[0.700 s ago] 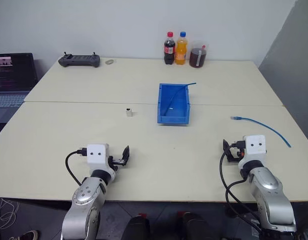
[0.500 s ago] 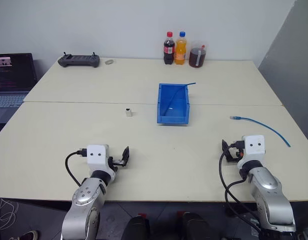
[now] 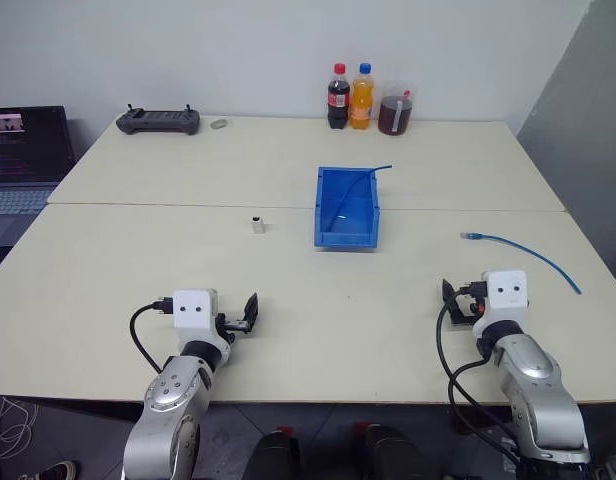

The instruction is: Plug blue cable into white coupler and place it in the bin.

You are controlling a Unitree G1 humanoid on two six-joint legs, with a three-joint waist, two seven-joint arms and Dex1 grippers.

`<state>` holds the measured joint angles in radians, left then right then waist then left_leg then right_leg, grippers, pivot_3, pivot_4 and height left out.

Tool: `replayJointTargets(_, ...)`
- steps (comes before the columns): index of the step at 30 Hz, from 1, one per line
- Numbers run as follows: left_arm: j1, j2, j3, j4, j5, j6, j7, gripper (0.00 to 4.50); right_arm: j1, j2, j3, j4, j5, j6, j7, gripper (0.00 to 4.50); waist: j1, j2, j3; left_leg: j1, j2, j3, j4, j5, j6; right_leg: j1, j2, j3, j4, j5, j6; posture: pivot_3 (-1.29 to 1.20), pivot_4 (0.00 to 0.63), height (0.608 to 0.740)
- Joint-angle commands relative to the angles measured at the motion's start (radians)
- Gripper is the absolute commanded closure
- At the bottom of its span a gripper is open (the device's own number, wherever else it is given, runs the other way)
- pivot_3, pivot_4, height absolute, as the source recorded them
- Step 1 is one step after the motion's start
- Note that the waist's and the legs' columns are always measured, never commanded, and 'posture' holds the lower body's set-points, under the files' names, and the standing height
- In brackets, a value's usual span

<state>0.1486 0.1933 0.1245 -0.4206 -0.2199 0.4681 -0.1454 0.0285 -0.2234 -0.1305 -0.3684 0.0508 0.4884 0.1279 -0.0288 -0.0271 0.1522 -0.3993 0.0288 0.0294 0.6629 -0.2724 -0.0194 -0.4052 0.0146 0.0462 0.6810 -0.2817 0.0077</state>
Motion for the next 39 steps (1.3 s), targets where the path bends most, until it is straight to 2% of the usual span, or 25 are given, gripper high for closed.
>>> replayJointTargets(1, -0.005, 0.004, 0.003, -0.034, -0.003, -0.012, -0.006, 0.00, -0.011, 0.000, -0.002, -0.032, -0.005, -0.010, -0.011, 0.01, 0.000, 0.000, 0.000, 0.000, 0.000, 0.000, 0.000, 0.000, 0.000, 0.000, 0.000, 0.000, 0.000, 0.000, 0.000, 0.00, 0.150, 0.740)
replayJointTargets(5, -0.017, 0.026, -0.018, -0.023, 0.012, -0.013, -0.028, 0.00, -0.018, -0.005, -0.011, -0.022, -0.005, -0.016, -0.013, 0.01, 0.000, 0.000, 0.000, 0.000, 0.000, 0.000, 0.000, 0.000, 0.000, 0.000, 0.000, 0.000, 0.000, 0.000, 0.000, 0.00, 0.150, 0.740)
replayJointTargets(9, -0.055, 0.112, -0.129, -0.043, 0.028, -0.021, -0.153, 0.00, -0.033, -0.025, -0.034, -0.011, -0.001, -0.018, -0.006, 0.01, 0.000, 0.000, 0.000, 0.000, 0.000, 0.000, 0.000, 0.000, 0.000, 0.000, 0.000, 0.000, 0.000, 0.000, 0.000, 0.00, 0.150, 0.740)
replayJointTargets(14, -0.305, 0.200, -0.276, -0.012, -0.027, -0.011, -0.405, 0.00, -0.066, -0.125, -0.127, 0.067, 0.029, -0.033, 0.048, 0.01, 0.012, 0.000, 0.001, -0.001, -0.002, 0.000, 0.001, 0.000, 0.000, 0.000, 0.000, -0.001, 0.000, 0.000, 0.000, 0.00, 0.150, 0.740)
replayJointTargets(18, -0.497, 0.214, -0.389, 0.085, -0.038, -0.016, -0.569, 0.00, -0.116, -0.215, -0.195, 0.197, 0.084, -0.041, 0.123, 0.01, 0.011, 0.000, 0.000, 0.000, -0.003, 0.001, 0.001, 0.000, 0.000, 0.001, 0.002, 0.000, 0.000, 0.000, 0.000, 0.00, 0.150, 0.740)
replayJointTargets(24, -0.695, 0.161, -0.518, 0.333, -0.004, -0.167, -0.776, 0.00, -0.270, -0.382, -0.280, 0.534, 0.132, -0.100, 0.234, 0.01, -0.005, 0.003, 0.002, 0.000, -0.002, 0.002, 0.000, 0.000, 0.000, 0.000, 0.002, 0.002, 0.000, 0.003, -0.004, 0.00, 0.150, 0.740)
replayJointTargets(31, -0.851, 0.018, -0.554, 0.606, 0.037, -0.308, -0.848, 0.00, -0.465, -0.547, -0.234, 0.973, 0.127, -0.235, 0.430, 0.01, -0.003, 0.006, 0.003, 0.000, -0.004, 0.003, 0.000, 0.001, 0.002, 0.001, 0.004, 0.003, -0.001, 0.003, -0.004, 0.00, 0.150, 0.740)
replayJointTargets(35, -0.867, -0.029, -0.567, 0.651, 0.048, -0.332, -0.877, 0.00, -0.571, -0.601, -0.193, 1.193, 0.119, -0.234, 0.535, 0.01, -0.003, 0.007, 0.003, 0.000, -0.003, 0.003, 0.000, 0.001, 0.001, 0.000, 0.002, 0.004, -0.001, 0.003, -0.004, 0.00, 0.150, 0.740)
replayJointTargets(39, -0.856, -0.032, -0.562, 0.624, 0.033, -0.301, -0.908, 0.00, -0.658, -0.644, -0.154, 1.386, 0.106, -0.187, 0.648, 0.01, -0.003, 0.008, 0.004, 0.000, -0.004, 0.004, 0.000, 0.001, 0.001, 0.000, 0.002, 0.004, 0.000, 0.003, -0.004, 0.00, 0.150, 0.740)
